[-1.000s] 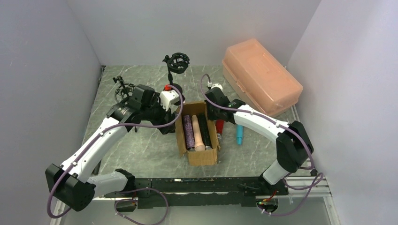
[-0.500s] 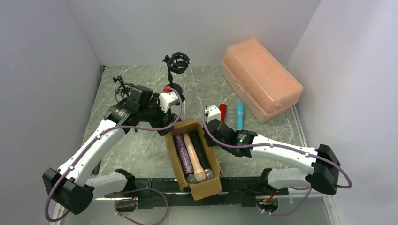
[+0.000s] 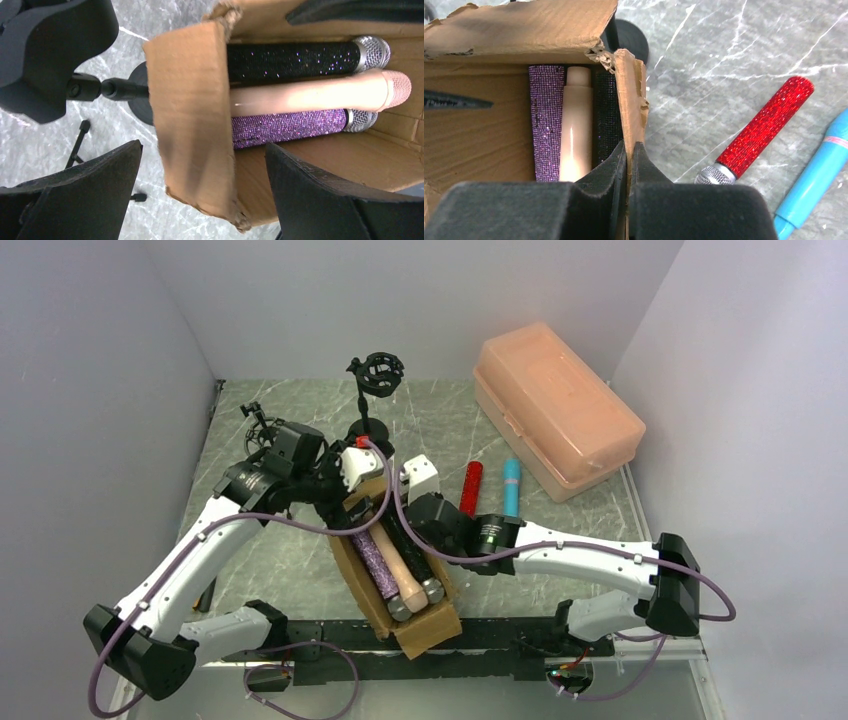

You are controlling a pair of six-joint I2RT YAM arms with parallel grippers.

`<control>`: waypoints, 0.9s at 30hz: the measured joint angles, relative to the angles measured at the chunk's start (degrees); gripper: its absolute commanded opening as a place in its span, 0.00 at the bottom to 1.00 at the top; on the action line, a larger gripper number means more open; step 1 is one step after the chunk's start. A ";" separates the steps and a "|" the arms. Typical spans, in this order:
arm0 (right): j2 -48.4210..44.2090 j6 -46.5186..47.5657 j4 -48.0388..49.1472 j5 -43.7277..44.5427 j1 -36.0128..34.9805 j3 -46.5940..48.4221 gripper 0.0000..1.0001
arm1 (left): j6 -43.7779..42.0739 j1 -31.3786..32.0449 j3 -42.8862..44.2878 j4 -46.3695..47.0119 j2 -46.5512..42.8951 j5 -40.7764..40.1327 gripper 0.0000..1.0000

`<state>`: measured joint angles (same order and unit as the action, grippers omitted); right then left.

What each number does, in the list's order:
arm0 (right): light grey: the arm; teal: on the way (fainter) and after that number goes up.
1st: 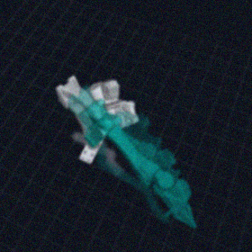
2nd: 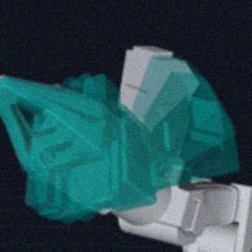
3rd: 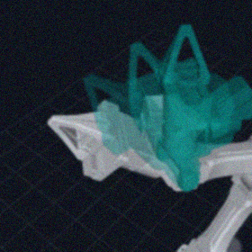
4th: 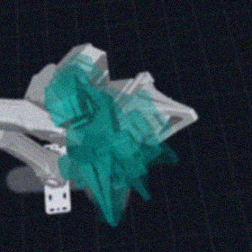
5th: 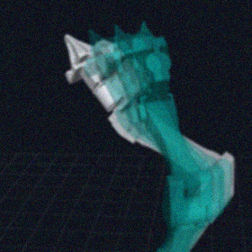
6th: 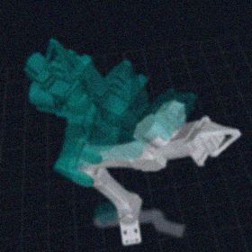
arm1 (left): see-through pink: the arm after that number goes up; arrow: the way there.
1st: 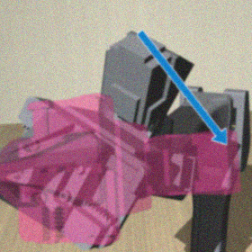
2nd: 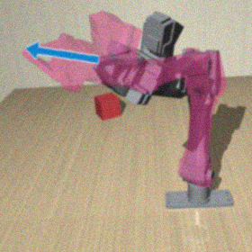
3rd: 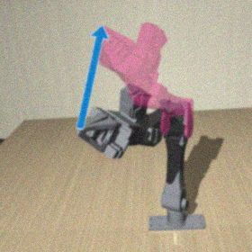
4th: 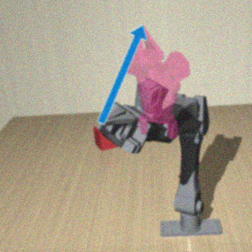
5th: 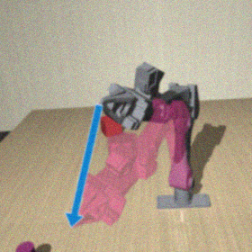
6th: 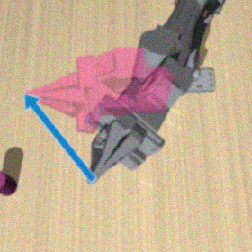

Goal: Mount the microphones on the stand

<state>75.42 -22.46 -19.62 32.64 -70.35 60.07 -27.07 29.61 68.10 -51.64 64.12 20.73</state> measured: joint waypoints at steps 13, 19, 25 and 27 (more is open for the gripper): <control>5.16 3.45 6.14 1.40 -1.09 3.02 0.21 | -2.14 0.35 -5.11 1.90 -4.70 -11.52 0.00; 6.21 1.29 5.75 1.68 -1.11 6.99 0.56 | -1.27 0.35 -3.34 -0.15 -4.22 -17.55 0.00; 0.72 -0.68 1.60 -0.85 -1.73 12.57 0.53 | 2.40 0.33 -1.70 -2.84 -3.39 -21.81 0.00; -0.15 -0.66 0.70 -2.86 -2.73 13.84 0.44 | 3.93 0.33 -1.60 -3.74 -3.21 -23.06 0.00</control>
<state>75.26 -23.11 -18.92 29.78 -73.08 73.91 -23.14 29.93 66.50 -55.37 60.90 -2.33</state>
